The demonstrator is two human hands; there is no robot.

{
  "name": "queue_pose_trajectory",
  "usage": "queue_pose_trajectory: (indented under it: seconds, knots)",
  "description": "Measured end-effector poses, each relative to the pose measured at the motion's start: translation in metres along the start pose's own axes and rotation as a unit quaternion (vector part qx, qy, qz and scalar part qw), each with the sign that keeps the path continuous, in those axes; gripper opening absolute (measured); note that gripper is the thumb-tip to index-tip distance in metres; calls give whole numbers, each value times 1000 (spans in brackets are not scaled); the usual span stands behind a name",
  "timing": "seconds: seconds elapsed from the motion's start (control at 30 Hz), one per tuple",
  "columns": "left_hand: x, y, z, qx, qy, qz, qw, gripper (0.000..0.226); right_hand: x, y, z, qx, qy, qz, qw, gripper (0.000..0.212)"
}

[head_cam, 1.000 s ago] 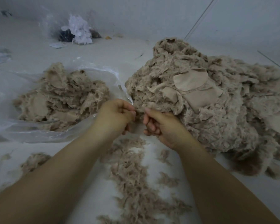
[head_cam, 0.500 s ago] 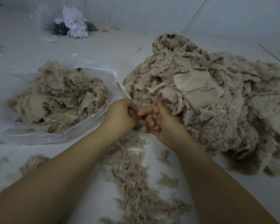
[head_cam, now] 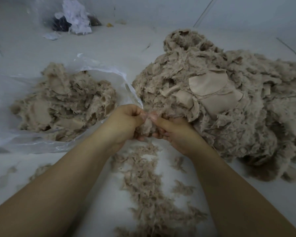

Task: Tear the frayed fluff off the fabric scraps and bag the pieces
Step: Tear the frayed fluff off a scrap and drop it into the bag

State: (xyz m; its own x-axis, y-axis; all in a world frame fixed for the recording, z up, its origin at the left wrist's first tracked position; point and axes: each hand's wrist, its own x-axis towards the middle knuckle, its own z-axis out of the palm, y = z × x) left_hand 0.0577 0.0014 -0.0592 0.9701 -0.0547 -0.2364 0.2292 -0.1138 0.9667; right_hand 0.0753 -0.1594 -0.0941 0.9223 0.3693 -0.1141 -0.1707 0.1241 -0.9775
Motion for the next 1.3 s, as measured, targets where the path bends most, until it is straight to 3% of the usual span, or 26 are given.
queue_pose_trajectory:
  seconds: [0.2, 0.47, 0.67, 0.87, 1.0, 1.07, 1.17, 1.3]
  knots:
    - [-1, -10, 3, -32, 38, 35, 998, 20, -1, -2, 0, -5, -14, 5, 1000, 28]
    - [-1, -18, 0, -22, 8, 46, 999, 13, -3, -1, -3, 20, -17, -4, 1000, 20]
    - [0, -19, -6, -61, 93, 102, 989, 17, -1, -1, -2, -25, -25, 18, 999, 15]
    - [-6, -21, -9, -78, 99, 87, 988, 16, 0, -3, -4, 43, -20, 26, 999, 15]
    - [-7, -22, -8, -61, 82, 86, 991, 20, 1, -2, -5, 4, -2, 48, 999, 18]
    - [-6, -22, -8, -53, 102, 77, 990, 26, 2, -2, -5, -2, 12, 57, 998, 22]
    - [-3, -22, -10, -45, 152, 81, 984, 32, 0, -5, -3, -2, 17, 60, 998, 7]
    - [-3, -25, -14, -66, 194, 80, 976, 31, 2, -6, -2, -12, 23, 78, 997, 18]
